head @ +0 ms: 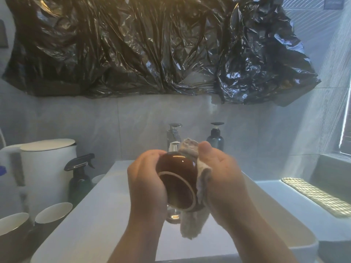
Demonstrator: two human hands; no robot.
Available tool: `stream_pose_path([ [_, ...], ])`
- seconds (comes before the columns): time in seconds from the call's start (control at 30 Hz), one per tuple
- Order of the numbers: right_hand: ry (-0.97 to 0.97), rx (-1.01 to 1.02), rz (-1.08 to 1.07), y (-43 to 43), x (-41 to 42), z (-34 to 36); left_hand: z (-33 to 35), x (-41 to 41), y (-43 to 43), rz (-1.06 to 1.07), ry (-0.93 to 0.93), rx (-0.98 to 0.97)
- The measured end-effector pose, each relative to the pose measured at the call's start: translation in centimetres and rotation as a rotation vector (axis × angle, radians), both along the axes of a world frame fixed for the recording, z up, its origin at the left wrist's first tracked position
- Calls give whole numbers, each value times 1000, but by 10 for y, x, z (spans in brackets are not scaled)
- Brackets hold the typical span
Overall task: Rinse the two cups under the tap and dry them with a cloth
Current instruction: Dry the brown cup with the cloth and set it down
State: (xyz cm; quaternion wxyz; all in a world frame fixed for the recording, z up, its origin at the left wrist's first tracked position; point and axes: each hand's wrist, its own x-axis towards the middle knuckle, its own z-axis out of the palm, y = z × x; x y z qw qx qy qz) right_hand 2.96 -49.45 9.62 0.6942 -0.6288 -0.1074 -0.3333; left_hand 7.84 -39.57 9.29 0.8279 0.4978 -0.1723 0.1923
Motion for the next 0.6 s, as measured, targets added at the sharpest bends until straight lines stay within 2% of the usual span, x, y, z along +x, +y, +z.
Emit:
stream_pose_path([
  [0.07,34,-56,-8,-2,-3,1,3,-8,2,103,-179,151],
  [0.13,40,-103,-25,-1,-3,-1,3,-9,3,137,-213,213],
  [0.2,-14,-169,-91,3,-2,-4,3,-5,5,143,-124,184],
  [0.27,-82,-261,-189,11,-2,-9,3,1,7,119,44,124],
  [0.37,-152,-388,-352,16,-1,-14,1,10,8,-205,338,-127],
  [0.4,-155,-392,-383,16,-1,-14,-1,12,7,-297,381,-173],
  [0.47,-131,-290,-408,11,0,-9,-2,10,3,-384,369,-127],
  [0.6,16,70,-121,-11,-2,5,-2,3,1,-469,255,28],
])
